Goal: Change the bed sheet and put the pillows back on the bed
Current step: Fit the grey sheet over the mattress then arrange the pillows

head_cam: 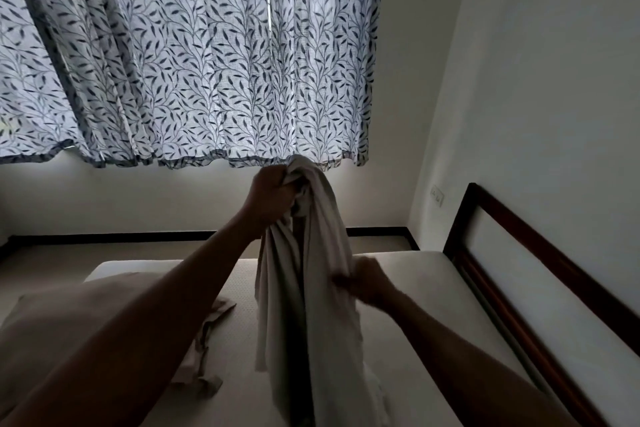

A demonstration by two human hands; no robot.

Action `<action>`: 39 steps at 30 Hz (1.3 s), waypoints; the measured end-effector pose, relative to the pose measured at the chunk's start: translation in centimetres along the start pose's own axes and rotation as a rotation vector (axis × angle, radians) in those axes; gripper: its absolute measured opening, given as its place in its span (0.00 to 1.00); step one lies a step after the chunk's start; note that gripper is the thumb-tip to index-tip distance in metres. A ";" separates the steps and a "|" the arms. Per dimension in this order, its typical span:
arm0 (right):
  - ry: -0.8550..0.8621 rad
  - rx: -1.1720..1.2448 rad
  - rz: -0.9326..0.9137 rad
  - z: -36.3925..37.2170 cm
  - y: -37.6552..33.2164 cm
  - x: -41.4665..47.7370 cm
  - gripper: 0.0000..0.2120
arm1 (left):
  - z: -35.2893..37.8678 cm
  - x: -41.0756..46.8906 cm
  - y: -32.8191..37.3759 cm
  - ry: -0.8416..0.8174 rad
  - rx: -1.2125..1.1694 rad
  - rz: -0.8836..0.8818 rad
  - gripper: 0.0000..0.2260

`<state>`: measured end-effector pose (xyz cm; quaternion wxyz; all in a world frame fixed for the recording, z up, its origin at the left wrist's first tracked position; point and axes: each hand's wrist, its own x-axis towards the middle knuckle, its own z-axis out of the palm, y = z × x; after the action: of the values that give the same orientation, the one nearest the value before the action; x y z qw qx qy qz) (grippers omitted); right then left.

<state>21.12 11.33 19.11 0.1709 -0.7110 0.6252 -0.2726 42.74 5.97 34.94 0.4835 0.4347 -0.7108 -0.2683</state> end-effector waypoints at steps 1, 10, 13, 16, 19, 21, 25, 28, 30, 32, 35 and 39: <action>-0.163 -0.071 0.083 1.5 1.7 -1.2 0.16 | -0.4 0.0 0.0 0.019 -0.033 -0.014 0.12; 0.575 0.262 0.111 -8.9 -2.3 4.1 0.15 | -4.4 0.1 -7.0 0.274 0.087 -0.206 0.16; 0.754 0.306 0.001 -15.0 -6.1 5.6 0.10 | -5.3 -0.9 -9.8 0.383 0.152 -0.333 0.19; 0.614 0.097 -0.090 -17.3 -6.1 5.6 0.11 | -6.4 -1.4 -11.8 0.407 0.211 -0.491 0.17; 0.251 -0.090 0.032 -14.1 -1.7 5.3 0.18 | -6.9 -2.2 -12.5 0.464 0.274 -0.537 0.20; 0.088 -0.179 0.209 -10.4 2.4 3.8 0.21 | -6.6 -3.1 -11.9 0.488 0.285 -0.511 0.20; 0.262 -0.115 0.308 -8.3 5.8 0.9 0.16 | -6.3 -4.1 -10.6 0.428 0.274 -0.372 0.24; 0.159 -0.106 0.274 -8.5 5.6 -0.3 0.21 | -7.0 -3.6 -10.6 0.492 0.245 -0.367 0.20; 0.131 -0.096 0.302 -8.4 5.9 -0.9 0.21 | -6.8 -3.6 -10.5 0.485 0.236 -0.344 0.17; 0.234 -0.045 0.316 -8.4 5.8 -0.5 0.19 | -5.9 -3.6 -9.8 0.429 0.203 -0.333 0.15; 0.354 0.046 0.175 -9.1 2.2 0.8 0.16 | -3.7 -3.1 -9.1 0.210 0.140 -0.269 0.14; 0.183 0.186 -0.156 -9.6 -5.2 2.8 0.05 | 0.4 -2.7 -7.9 -0.128 -0.003 -0.080 0.09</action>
<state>19.69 10.33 30.22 0.1569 -0.7106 0.5531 -0.4055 45.62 4.53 27.20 0.4265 0.4440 -0.7220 -0.3158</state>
